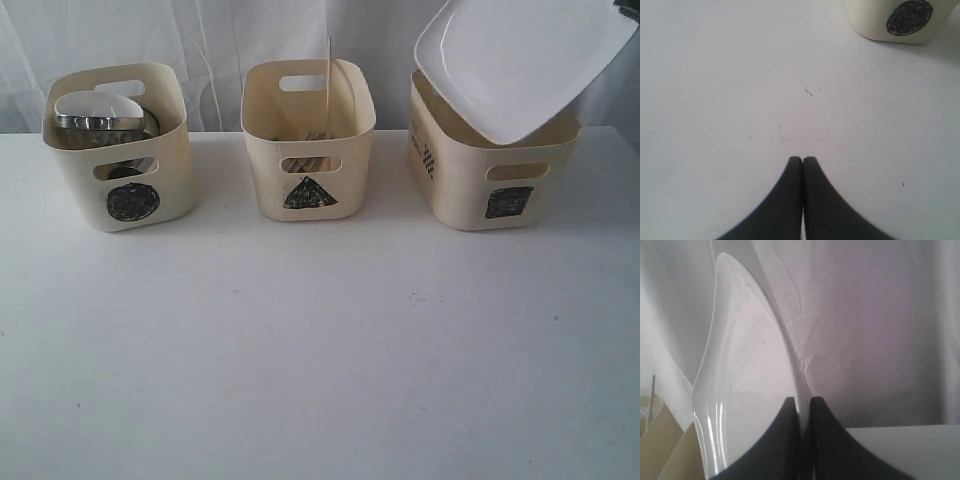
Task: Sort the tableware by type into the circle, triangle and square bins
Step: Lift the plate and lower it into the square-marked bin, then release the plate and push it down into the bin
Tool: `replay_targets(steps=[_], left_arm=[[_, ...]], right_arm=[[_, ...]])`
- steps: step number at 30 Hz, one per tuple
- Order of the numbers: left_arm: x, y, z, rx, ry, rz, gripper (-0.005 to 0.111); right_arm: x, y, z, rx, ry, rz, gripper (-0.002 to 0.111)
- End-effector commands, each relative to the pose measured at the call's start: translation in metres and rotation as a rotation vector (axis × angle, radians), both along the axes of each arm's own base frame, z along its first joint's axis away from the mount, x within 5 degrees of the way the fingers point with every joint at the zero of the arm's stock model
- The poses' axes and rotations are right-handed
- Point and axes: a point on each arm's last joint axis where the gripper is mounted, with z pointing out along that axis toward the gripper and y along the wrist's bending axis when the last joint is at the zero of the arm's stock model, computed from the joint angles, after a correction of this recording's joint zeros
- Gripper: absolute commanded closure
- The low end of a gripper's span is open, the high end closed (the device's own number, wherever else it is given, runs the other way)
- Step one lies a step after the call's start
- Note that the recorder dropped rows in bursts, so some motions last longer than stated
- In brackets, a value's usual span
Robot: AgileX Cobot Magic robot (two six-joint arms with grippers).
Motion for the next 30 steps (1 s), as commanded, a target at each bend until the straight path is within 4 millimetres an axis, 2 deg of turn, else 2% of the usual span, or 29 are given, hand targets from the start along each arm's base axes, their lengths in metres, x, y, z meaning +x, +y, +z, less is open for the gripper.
replay_targets(steps=[1,5,12,18,21,25,28,30], left_arm=[[-0.001,-0.001,-0.002,-0.012,0.008,-0.001,0.107],[-0.001,-0.001,-0.002,-0.012,0.008,-0.001,0.107],[-0.001,-0.001,-0.002,-0.012,0.008,-0.001,0.107],[-0.001,-0.001,-0.002,-0.012,0.008,-0.001,0.107],[-0.001,-0.001,-0.002,-0.012,0.008,-0.001,0.107],[-0.001,-0.001,-0.002,-0.012,0.008,-0.001,0.107],[-0.001,-0.001,-0.002,-0.012,0.008,-0.001,0.107],[-0.001,-0.001,-0.002,-0.012,0.008,-0.001,0.107]], right_arm=[[0.007,0.005,0.003,-0.115,-0.029,0.0,0.108],[0.011,0.009,-0.003,-0.173,-0.023,0.02,0.108],[0.015,0.016,-0.008,-0.178,-0.021,0.051,0.107],[0.015,0.018,-0.007,-0.173,-0.028,0.068,0.082],[0.015,0.018,-0.007,-0.169,-0.029,0.071,0.078],[0.008,0.023,0.013,-0.126,-0.071,0.087,0.078],[-0.005,0.03,0.044,-0.007,-0.116,0.072,0.08],[-0.018,0.039,0.071,0.162,-0.147,0.087,0.089]])
